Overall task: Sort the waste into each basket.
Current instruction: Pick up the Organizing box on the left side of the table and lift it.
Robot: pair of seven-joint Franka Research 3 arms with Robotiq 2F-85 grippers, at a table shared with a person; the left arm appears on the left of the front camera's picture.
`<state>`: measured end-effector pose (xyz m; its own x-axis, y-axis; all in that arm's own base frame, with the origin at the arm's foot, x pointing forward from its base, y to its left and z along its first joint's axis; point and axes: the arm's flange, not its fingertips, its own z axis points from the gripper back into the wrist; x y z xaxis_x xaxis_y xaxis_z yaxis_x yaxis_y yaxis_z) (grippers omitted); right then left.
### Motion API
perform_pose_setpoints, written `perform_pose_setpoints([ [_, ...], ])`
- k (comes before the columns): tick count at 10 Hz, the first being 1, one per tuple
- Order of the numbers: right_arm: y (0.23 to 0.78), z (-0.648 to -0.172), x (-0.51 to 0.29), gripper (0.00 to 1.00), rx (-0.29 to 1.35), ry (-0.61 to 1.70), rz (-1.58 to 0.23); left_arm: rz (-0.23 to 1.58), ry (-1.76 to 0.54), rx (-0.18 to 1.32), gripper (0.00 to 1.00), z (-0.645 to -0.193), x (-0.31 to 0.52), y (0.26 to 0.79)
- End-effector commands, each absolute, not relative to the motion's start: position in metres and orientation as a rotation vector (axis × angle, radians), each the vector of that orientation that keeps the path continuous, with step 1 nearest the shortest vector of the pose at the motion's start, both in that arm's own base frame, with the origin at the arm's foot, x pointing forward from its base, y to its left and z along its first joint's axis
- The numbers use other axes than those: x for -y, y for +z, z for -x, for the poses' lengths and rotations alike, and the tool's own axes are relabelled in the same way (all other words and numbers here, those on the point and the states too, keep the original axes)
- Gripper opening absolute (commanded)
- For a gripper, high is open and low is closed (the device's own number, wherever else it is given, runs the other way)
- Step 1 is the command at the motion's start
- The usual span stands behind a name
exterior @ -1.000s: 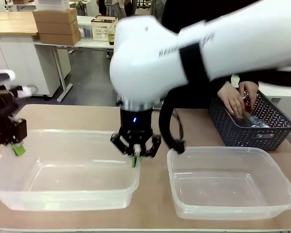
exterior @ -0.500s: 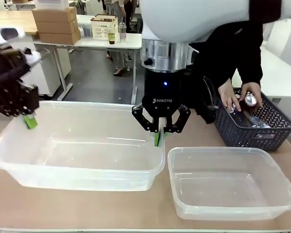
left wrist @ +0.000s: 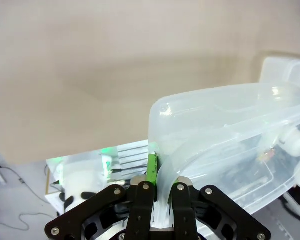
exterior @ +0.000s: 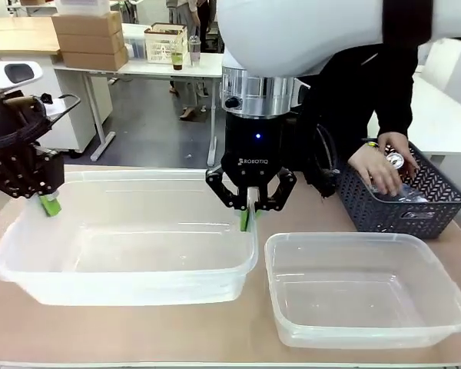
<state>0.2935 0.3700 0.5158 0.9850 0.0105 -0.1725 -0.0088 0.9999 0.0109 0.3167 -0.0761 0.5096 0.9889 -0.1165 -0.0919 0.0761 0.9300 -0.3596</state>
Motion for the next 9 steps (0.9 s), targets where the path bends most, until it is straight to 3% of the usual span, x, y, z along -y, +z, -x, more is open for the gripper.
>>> perform_pose_setpoints([
  [1, 0.509, -0.316, -0.314, 0.05, -0.181, 0.051, -0.025, 0.476, 0.056, -0.050, 0.06, -0.334, 0.118, 0.513],
  [5, 0.486, -0.335, -0.234, 0.05, -0.191, 0.113, -0.065, 0.402, 0.034, -0.092, 0.06, -0.392, 0.206, 0.504],
  [8, 0.471, -0.338, -0.217, 0.05, -0.195, 0.048, -0.130, 0.339, 0.024, -0.028, 0.06, -0.401, 0.236, 0.496],
  [9, 0.482, -0.346, -0.218, 0.05, -0.204, 0.082, -0.051, 0.272, -0.001, 0.001, 0.06, -0.400, 0.233, 0.491],
])
